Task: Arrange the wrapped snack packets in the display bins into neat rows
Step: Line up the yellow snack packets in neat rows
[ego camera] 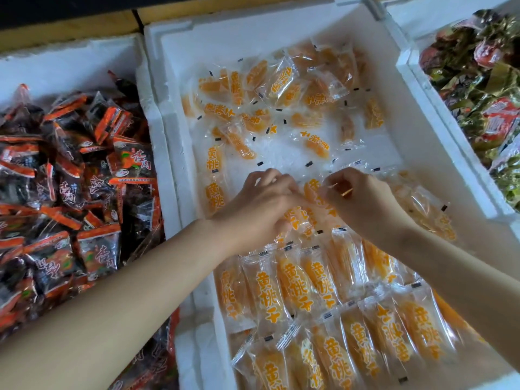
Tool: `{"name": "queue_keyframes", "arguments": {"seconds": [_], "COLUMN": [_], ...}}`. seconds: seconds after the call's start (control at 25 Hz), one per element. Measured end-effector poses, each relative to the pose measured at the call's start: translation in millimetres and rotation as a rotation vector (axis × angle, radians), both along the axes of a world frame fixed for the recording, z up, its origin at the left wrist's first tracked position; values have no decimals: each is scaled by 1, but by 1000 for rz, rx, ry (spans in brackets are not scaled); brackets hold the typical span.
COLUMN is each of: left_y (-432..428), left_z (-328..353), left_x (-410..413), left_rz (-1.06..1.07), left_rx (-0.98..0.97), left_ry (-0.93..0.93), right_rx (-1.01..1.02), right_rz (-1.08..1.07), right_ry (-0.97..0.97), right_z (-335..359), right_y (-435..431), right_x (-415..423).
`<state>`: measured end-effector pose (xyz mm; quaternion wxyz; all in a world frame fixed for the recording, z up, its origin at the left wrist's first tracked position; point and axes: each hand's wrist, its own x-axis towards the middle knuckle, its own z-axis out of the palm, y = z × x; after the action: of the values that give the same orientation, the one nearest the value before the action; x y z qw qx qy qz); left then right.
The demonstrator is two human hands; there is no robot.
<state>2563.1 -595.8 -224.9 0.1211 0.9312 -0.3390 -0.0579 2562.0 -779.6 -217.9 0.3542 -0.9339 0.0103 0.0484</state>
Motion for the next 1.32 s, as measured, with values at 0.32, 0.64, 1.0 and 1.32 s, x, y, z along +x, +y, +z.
{"name": "queue_keyframes", "arguments": {"seconds": [0.32, 0.64, 1.0, 1.32], "left_y": [-8, -9, 2, 7], "left_z": [-7, -14, -5, -6], "left_x": [-17, -15, -3, 83], "left_rz": [388, 360, 399, 549], "left_rx": [65, 153, -86, -124], "left_ry": [61, -30, -95, -58], "right_rx": [-184, -232, -298, -312], "right_rz": [122, 174, 261, 71], "right_ry": [-59, -116, -221, -40], "right_z": [-15, -15, -3, -27], "right_y": [13, 11, -3, 3], "right_x": [-12, -15, 14, 91]}}
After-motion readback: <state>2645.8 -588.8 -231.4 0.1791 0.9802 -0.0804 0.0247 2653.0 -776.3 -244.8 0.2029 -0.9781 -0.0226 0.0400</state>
